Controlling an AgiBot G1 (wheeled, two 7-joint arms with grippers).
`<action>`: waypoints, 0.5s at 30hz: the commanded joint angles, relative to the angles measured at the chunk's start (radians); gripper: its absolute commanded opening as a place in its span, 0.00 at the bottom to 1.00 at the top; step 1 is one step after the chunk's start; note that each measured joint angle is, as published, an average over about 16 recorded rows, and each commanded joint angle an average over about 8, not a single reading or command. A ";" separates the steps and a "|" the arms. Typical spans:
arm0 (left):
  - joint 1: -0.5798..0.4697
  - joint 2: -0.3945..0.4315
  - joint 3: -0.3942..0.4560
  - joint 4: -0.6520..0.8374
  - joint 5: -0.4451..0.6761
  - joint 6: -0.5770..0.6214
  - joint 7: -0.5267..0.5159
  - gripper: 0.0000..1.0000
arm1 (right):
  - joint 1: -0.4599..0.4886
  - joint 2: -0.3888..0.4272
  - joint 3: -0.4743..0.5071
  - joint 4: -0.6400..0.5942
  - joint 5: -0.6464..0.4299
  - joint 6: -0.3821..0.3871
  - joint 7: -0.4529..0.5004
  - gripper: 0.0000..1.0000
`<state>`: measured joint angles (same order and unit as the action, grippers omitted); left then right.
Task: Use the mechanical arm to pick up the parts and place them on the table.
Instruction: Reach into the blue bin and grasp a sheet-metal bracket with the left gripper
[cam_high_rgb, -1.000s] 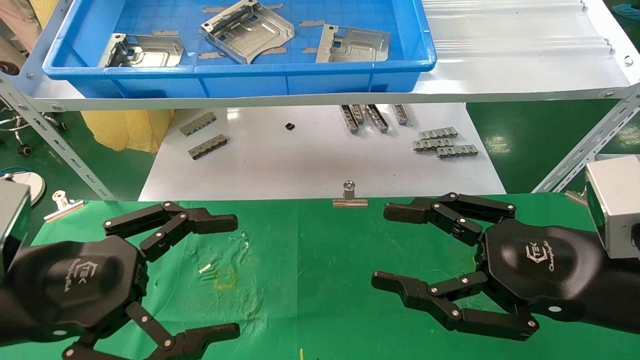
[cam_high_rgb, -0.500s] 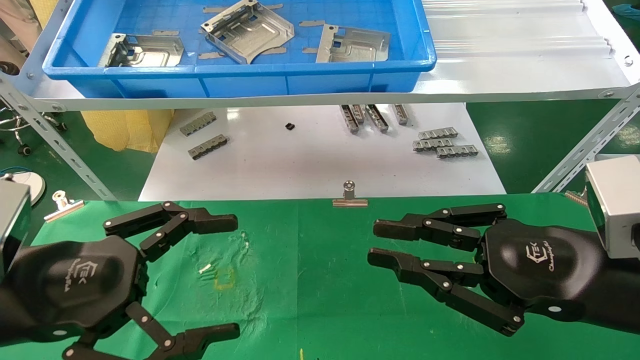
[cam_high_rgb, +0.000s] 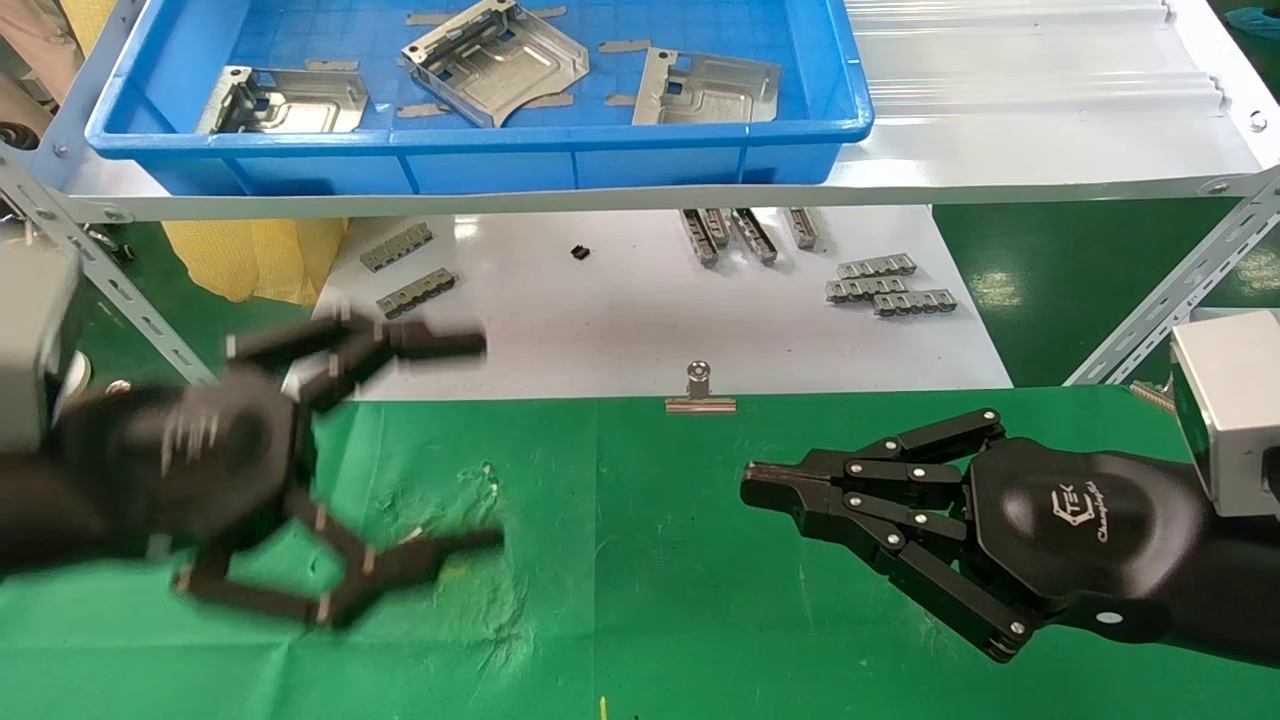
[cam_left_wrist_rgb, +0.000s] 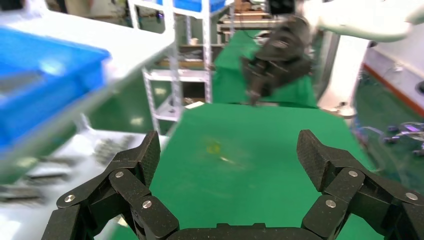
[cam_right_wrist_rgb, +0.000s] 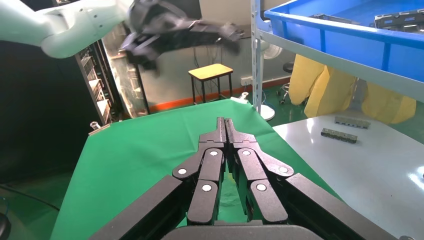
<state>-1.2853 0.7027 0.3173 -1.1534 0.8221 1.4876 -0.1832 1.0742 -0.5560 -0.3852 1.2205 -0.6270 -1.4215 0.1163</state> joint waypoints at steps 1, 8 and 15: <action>-0.057 0.022 0.011 0.030 0.024 0.001 -0.001 1.00 | 0.000 0.000 0.000 0.000 0.000 0.000 0.000 0.00; -0.322 0.174 0.077 0.327 0.153 0.004 0.049 1.00 | 0.000 0.000 0.000 0.000 0.000 0.000 0.000 0.00; -0.550 0.342 0.138 0.670 0.301 -0.146 0.127 1.00 | 0.000 0.000 0.000 0.000 0.000 0.000 0.000 0.00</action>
<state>-1.8194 1.0396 0.4511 -0.5018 1.1134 1.3271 -0.0659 1.0742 -0.5560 -0.3852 1.2205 -0.6270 -1.4215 0.1163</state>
